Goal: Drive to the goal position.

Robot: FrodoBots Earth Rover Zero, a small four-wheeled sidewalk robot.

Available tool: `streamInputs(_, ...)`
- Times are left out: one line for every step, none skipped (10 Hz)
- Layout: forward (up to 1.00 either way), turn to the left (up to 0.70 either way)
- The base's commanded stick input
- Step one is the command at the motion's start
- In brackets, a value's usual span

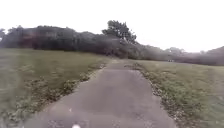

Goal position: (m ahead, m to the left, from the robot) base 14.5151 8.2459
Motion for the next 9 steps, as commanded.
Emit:
streamInputs(0.85, 0.01)
streamInputs(0.85, 0.01)
streamInputs(0.85, 0.01)
streamInputs(0.85, 0.01)
streamInputs(0.85, 0.01)
streamInputs(0.85, 0.01)
streamInputs(0.85, -0.17)
streamInputs(0.85, -0.24)
streamInputs(0.85, -0.25)
